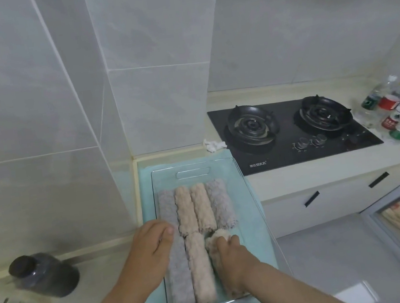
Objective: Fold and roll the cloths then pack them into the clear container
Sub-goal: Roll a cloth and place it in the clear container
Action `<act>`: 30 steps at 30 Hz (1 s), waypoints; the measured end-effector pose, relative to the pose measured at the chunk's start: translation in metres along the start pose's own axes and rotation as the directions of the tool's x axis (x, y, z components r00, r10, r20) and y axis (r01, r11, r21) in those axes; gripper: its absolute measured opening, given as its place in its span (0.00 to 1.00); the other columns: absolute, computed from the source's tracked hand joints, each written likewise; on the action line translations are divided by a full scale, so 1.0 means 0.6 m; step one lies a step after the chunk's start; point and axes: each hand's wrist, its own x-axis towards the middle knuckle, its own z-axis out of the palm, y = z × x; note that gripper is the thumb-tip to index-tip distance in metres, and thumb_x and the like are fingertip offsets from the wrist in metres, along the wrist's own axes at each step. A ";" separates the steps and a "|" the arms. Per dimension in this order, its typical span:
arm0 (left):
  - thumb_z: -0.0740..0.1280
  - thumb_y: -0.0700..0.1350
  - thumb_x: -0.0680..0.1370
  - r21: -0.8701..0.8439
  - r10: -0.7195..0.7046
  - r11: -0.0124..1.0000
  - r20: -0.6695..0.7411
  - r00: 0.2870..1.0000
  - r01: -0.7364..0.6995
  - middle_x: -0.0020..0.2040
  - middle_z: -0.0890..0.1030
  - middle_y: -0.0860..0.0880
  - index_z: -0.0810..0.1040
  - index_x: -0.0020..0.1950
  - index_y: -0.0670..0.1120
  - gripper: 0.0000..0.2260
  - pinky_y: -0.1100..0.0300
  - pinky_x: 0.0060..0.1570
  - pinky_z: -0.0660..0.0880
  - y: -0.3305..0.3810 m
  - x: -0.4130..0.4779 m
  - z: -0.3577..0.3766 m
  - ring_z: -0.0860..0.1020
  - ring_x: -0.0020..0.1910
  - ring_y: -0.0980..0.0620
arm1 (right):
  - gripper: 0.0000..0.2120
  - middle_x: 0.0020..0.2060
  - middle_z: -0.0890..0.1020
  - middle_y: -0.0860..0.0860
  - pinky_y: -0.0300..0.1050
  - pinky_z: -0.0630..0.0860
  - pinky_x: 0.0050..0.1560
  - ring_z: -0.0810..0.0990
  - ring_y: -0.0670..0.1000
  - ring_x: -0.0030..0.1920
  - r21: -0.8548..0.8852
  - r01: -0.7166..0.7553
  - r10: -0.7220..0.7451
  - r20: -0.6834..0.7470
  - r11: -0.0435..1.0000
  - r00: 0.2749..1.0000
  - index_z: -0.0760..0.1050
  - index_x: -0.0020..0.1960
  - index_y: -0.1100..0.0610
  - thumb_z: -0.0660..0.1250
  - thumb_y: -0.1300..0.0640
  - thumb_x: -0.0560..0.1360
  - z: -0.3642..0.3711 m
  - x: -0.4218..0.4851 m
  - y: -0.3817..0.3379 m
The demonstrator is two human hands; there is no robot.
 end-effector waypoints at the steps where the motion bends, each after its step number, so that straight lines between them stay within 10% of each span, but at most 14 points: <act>1: 0.52 0.60 0.78 -0.004 -0.004 1.000 0.010 1.000 0.004 0.50 0.76 0.57 0.76 0.46 0.53 0.17 0.73 0.52 0.63 0.001 -0.001 0.000 0.71 0.55 0.63 | 0.36 0.64 0.61 0.60 0.50 0.72 0.46 0.68 0.57 0.51 0.019 0.004 -0.004 -0.002 1.000 1.000 0.57 0.68 0.58 0.72 0.64 0.67 0.006 0.005 -0.003; 6: 0.58 0.45 0.82 -0.084 -0.035 0.996 0.005 0.999 0.035 0.51 0.76 0.56 0.77 0.48 0.52 0.09 0.79 0.51 0.62 0.009 -0.005 -0.001 0.70 0.54 0.68 | 0.34 0.64 0.61 0.57 0.51 0.74 0.58 0.73 0.60 0.58 0.318 0.035 -0.052 0.046 0.947 0.998 0.53 0.70 0.46 0.67 0.57 0.71 -0.002 -0.003 0.007; 10: 0.58 0.41 0.82 -0.156 -0.042 0.987 -0.009 0.999 0.040 0.51 0.77 0.53 0.78 0.48 0.45 0.10 0.81 0.50 0.63 0.012 -0.012 -0.002 0.71 0.52 0.69 | 0.22 0.57 0.77 0.53 0.47 0.76 0.56 0.78 0.53 0.55 0.774 -0.105 0.193 -0.022 0.624 0.981 0.60 0.69 0.52 0.59 0.56 0.76 -0.026 -0.010 0.016; 14: 0.57 0.42 0.82 -0.201 -0.042 0.979 -0.006 0.999 0.040 0.52 0.77 0.60 0.78 0.48 0.51 0.11 0.81 0.52 0.62 0.010 -0.014 -0.004 0.71 0.54 0.72 | 0.11 0.43 0.79 0.57 0.40 0.71 0.36 0.77 0.53 0.40 0.901 -0.363 0.270 0.297 0.239 0.916 0.75 0.53 0.64 0.56 0.60 0.80 -0.039 0.002 0.021; 18: 0.57 0.44 0.83 -0.215 -0.041 0.976 -0.011 0.999 0.038 0.52 0.76 0.65 0.78 0.47 0.52 0.11 0.81 0.52 0.62 0.004 -0.012 -0.003 0.71 0.54 0.72 | 0.11 0.34 0.76 0.54 0.41 0.68 0.31 0.74 0.51 0.33 0.882 -0.409 0.203 0.367 0.236 0.908 0.73 0.38 0.60 0.60 0.61 0.78 -0.058 -0.004 0.011; 24: 0.57 0.46 0.83 -0.233 -0.073 0.970 -0.003 0.997 0.070 0.53 0.76 0.60 0.79 0.47 0.52 0.12 0.81 0.53 0.61 -0.001 -0.011 0.001 0.71 0.56 0.72 | 0.10 0.36 0.80 0.54 0.39 0.73 0.33 0.78 0.52 0.35 0.888 -0.426 0.183 0.395 0.176 0.900 0.77 0.42 0.59 0.59 0.57 0.77 -0.046 0.010 -0.021; 30: 0.57 0.41 0.83 -0.241 -0.086 0.967 -0.001 0.996 0.084 0.55 0.76 0.59 0.79 0.47 0.53 0.13 0.82 0.53 0.60 0.000 -0.012 0.001 0.70 0.56 0.73 | 0.32 0.64 0.74 0.54 0.53 0.70 0.68 0.74 0.54 0.63 0.876 -0.360 0.181 0.316 0.322 0.931 0.71 0.70 0.54 0.59 0.46 0.67 0.070 0.153 -0.003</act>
